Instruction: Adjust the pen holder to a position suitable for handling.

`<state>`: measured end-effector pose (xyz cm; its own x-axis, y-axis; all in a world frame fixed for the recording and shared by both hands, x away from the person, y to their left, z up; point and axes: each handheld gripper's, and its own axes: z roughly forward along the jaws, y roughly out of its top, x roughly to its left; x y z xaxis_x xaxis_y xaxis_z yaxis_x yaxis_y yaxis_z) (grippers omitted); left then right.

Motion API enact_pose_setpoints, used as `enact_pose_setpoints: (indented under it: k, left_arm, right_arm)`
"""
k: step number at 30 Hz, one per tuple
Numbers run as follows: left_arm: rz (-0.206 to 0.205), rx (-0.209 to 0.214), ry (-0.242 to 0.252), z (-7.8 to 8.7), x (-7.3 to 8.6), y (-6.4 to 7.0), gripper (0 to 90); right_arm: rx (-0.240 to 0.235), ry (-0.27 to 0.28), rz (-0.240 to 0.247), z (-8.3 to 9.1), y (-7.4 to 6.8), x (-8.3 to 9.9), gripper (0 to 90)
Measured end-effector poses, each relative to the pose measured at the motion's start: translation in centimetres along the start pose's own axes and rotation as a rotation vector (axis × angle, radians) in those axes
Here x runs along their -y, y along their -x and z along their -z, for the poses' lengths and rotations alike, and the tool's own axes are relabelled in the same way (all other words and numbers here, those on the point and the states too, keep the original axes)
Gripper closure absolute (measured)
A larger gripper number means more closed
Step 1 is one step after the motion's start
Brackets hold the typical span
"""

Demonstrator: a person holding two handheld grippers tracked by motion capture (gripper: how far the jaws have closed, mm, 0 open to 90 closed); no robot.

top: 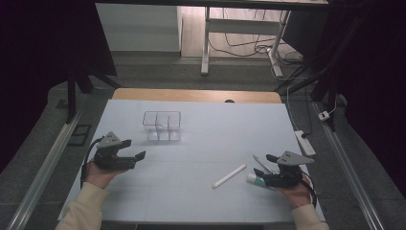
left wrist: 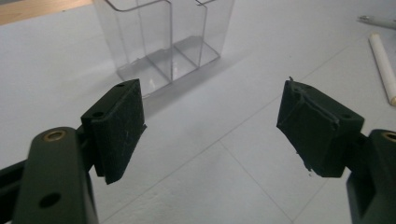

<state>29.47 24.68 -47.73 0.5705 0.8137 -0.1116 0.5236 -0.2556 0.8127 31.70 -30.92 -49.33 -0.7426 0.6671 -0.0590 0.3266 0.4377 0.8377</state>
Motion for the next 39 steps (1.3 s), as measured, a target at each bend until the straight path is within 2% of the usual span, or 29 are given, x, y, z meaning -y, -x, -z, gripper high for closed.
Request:
enact_pose_setpoints:
  k: [8,14,18,22,27,29,31,32,33,34,35,36,39]
  left_arm:
    - [0.023,-0.03,-0.001,0.6,0.1,-1.5,27.8]
    - [0.051,-0.051,-0.011,0.0,0.0,-2.7,32.6]
    - [0.048,-0.072,-0.023,-0.4,-0.3,-3.4,35.4]
    - [0.062,-0.104,-0.024,-0.9,-0.6,-4.4,39.2]
    - [0.075,-0.115,-0.025,-1.2,-0.5,-5.3,44.6]
    - [0.082,-0.116,-0.025,-1.3,-0.5,-5.7,48.6]
    - [0.088,-0.121,-0.025,-1.5,-0.6,-6.1,57.9]
    - [0.084,-0.125,-0.026,-1.7,-0.6,-6.2,57.9]
    - [0.085,-0.128,-0.026,-1.8,-0.7,-6.4,61.5]
    - [0.084,-0.132,-0.025,-2.0,-0.7,-6.6,68.8]
    - [0.09,-0.134,-0.024,-2.2,-0.8,-6.9,68.8]
    - [0.091,-0.138,-0.026,-2.3,-0.8,-7.1,77.3]
    - [0.104,-0.143,-0.03,-2.8,-0.9,-7.7,87.8]
  right_arm:
    - [0.003,-0.001,-0.003,0.1,0.0,0.0,24.1]
    - [0.007,-0.01,-0.002,0.0,0.0,0.0,24.1]
    - [0.002,-0.008,-0.007,0.0,0.0,0.1,24.1]
    - [0.004,-0.01,-0.007,-0.1,0.0,0.1,24.2]
    - [0.007,-0.012,-0.007,0.0,0.1,0.1,24.2]
    - [0.009,-0.008,-0.01,0.0,0.1,0.1,24.2]
    - [0.016,-0.01,-0.01,0.2,0.2,0.2,24.2]
    - [0.016,-0.01,-0.01,0.2,0.2,0.2,24.2]
    - [0.02,-0.013,-0.009,0.2,0.2,0.2,24.2]
    - [0.015,-0.009,-0.014,0.2,0.3,0.3,24.2]
    - [0.015,-0.009,-0.014,0.2,0.3,0.3,24.2]
    - [0.016,-0.012,-0.015,0.1,0.3,0.4,24.2]
    - [0.018,-0.013,-0.014,0.1,0.3,0.4,24.2]
